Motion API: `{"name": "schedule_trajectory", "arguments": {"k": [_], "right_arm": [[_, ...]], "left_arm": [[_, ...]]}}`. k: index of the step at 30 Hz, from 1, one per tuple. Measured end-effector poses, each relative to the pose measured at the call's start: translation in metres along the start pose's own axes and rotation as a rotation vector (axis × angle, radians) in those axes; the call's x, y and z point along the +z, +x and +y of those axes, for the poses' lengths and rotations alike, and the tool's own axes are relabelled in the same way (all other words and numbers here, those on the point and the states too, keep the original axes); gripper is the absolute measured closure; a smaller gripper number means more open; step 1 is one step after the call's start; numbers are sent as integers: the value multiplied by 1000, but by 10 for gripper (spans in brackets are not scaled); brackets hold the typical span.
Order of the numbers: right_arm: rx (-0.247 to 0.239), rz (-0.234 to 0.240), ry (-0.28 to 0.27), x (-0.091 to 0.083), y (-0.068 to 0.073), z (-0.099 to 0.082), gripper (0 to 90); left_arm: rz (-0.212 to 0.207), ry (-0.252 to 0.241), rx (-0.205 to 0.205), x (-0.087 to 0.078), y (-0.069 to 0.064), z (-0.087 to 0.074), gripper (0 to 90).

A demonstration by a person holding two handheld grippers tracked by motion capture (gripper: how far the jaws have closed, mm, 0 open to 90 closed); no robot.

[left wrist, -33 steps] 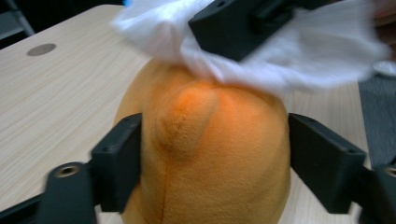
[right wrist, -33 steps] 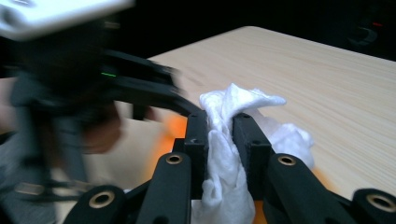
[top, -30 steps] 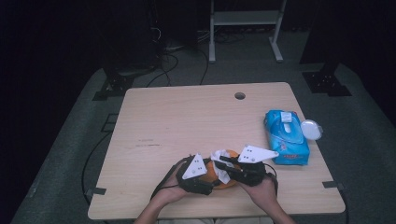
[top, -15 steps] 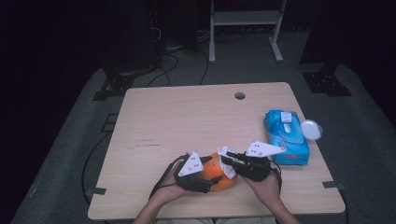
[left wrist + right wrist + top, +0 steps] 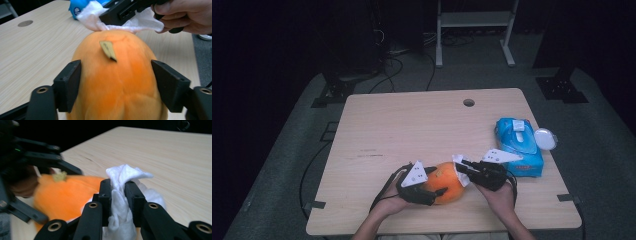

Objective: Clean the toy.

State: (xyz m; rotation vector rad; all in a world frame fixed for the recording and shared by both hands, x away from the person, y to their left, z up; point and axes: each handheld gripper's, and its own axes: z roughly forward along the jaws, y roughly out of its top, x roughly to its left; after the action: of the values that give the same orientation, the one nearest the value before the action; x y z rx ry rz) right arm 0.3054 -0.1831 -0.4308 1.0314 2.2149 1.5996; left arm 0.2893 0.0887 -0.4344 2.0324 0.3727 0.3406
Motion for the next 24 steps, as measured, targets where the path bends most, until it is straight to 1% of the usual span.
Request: {"name": "schedule_trajectory", "arguments": {"k": [2, 4, 7, 8, 9, 11, 12, 13, 15, 16, 18, 19, 21, 23, 24], "right_arm": [[18, -19, 11, 1, -4, -2, 761], [20, -21, 10, -1, -2, -2, 761], [-15, -6, -11, -3, 8, 4, 761], [-19, -4, -10, -3, 9, 4, 761], [-16, -4, -8, -2, 8, 3, 761], [13, -17, 9, 1, 0, -3, 761], [20, -45, 32, 3, -5, -7, 761], [36, -56, 46, 4, -9, -10, 761], [65, -48, 41, 4, -11, -13, 761], [54, -46, 32, 3, -8, -9, 761], [34, -21, -1, -1, -1, -3, 761], [22, -15, -6, -3, 1, -1, 760], [22, -10, -1, -2, 1, -2, 760], [52, -13, 19, 1, -5, -9, 760], [63, -24, 38, 3, -10, -13, 760]], "left_arm": [[-4, 1, -9, -2, 3, -2, 291], [-7, 0, -13, -3, 4, -5, 294], [-10, 1, -22, -5, 6, -6, 294], [-14, 1, -24, -5, 7, -7, 294], [-16, 1, -27, -6, 8, -7, 294], [-19, 0, -41, -7, 11, -8, 294], [-24, -2, -49, -7, 12, -9, 294], [-24, -2, -53, -8, 13, -10, 294], [-26, -7, -66, -9, 14, -11, 294], [-26, -5, -63, -10, 14, -11, 294], [-28, -5, -71, -11, 16, -12, 294], [-28, -6, -75, -11, 17, -13, 294], [-28, -10, -83, -11, 18, -13, 294], [-26, -10, -91, -11, 18, -13, 293], [-25, -8, -93, -12, 19, -13, 293]]}}
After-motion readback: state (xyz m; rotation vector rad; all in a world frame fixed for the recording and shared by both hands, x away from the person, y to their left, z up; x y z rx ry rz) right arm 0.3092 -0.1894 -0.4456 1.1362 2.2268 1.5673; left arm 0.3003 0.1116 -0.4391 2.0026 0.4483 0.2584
